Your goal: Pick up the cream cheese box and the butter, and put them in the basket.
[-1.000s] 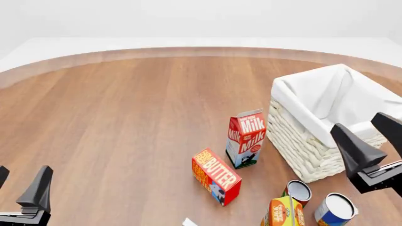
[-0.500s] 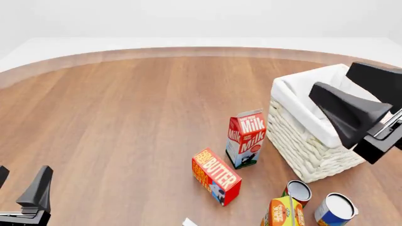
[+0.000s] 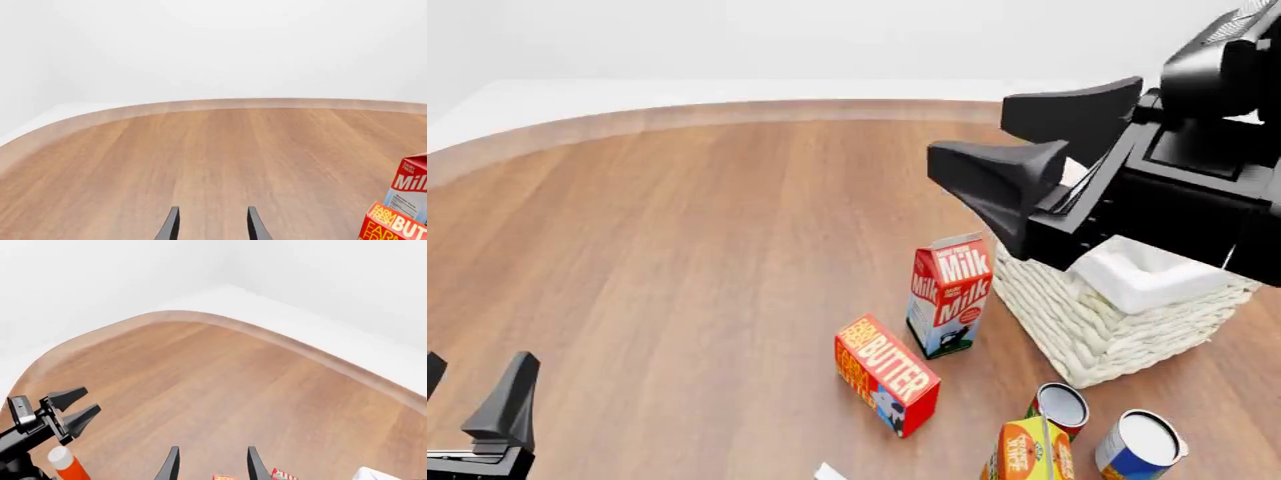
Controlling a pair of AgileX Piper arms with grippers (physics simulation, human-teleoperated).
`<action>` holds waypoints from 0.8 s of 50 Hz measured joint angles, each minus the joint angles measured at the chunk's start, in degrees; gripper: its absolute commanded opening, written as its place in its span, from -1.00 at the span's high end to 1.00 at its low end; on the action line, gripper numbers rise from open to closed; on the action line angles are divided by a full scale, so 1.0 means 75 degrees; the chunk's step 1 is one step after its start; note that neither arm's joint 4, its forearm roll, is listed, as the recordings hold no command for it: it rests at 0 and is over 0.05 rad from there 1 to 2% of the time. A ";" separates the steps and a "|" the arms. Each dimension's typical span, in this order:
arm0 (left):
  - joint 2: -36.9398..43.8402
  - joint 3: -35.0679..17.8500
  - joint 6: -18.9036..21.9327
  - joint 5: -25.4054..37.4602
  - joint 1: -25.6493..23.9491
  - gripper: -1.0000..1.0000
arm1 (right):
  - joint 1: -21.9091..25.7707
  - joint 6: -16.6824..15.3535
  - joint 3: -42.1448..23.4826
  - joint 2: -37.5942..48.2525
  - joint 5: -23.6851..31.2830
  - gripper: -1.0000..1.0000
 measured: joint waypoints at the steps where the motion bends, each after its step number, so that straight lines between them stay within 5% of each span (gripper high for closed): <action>1: 0.0000 0.0000 0.0000 0.0000 0.0000 -1.00 | 0.0037 -0.0007 -0.0021 0.0088 0.0012 -1.00; 17: 0.0000 0.0000 0.0001 0.0000 0.0000 -1.00 | 0.0364 -0.0052 -0.0087 0.1230 0.0077 -1.00; 40: 0.0000 0.0000 0.0000 0.0000 0.0000 -1.00 | 0.0295 0.0178 0.0901 0.1712 -0.0349 -1.00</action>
